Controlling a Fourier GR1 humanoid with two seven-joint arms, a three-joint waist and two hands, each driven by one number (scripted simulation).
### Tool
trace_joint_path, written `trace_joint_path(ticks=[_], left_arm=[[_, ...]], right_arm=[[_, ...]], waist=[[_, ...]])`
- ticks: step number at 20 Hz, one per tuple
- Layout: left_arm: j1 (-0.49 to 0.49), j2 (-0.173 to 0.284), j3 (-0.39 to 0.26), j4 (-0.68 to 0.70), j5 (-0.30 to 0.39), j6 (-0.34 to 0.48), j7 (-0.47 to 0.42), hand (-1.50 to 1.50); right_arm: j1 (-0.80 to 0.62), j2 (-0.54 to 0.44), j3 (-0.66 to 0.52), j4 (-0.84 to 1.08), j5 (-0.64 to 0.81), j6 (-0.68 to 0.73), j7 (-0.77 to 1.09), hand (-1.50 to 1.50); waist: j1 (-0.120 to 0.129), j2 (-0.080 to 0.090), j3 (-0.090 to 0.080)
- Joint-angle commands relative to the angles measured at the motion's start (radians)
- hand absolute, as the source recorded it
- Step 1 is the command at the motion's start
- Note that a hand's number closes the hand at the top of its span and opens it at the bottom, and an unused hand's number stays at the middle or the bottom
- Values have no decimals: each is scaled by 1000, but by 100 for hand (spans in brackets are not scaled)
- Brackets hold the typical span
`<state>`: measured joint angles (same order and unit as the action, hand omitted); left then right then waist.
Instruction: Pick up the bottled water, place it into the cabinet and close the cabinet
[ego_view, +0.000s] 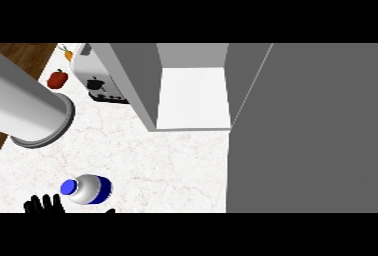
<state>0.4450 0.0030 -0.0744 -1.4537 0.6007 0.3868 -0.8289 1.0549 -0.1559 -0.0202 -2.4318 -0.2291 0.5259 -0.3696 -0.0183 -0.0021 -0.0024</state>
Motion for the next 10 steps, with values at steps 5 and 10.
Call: trace_joint_path(ticks=[5, 10], left_arm=[[-130, 11, 111, 266, 57, -117, -101, -150], [-236, 7, 154, 392, 59, -107, -125, -150]], right_arm=[[86, -32, -99, -164, -143, 35, 6, -150], [74, -8, -85, -164, -105, 19, 24, -150]], waist=[[1, 0, 0], [6, 3, 0]])
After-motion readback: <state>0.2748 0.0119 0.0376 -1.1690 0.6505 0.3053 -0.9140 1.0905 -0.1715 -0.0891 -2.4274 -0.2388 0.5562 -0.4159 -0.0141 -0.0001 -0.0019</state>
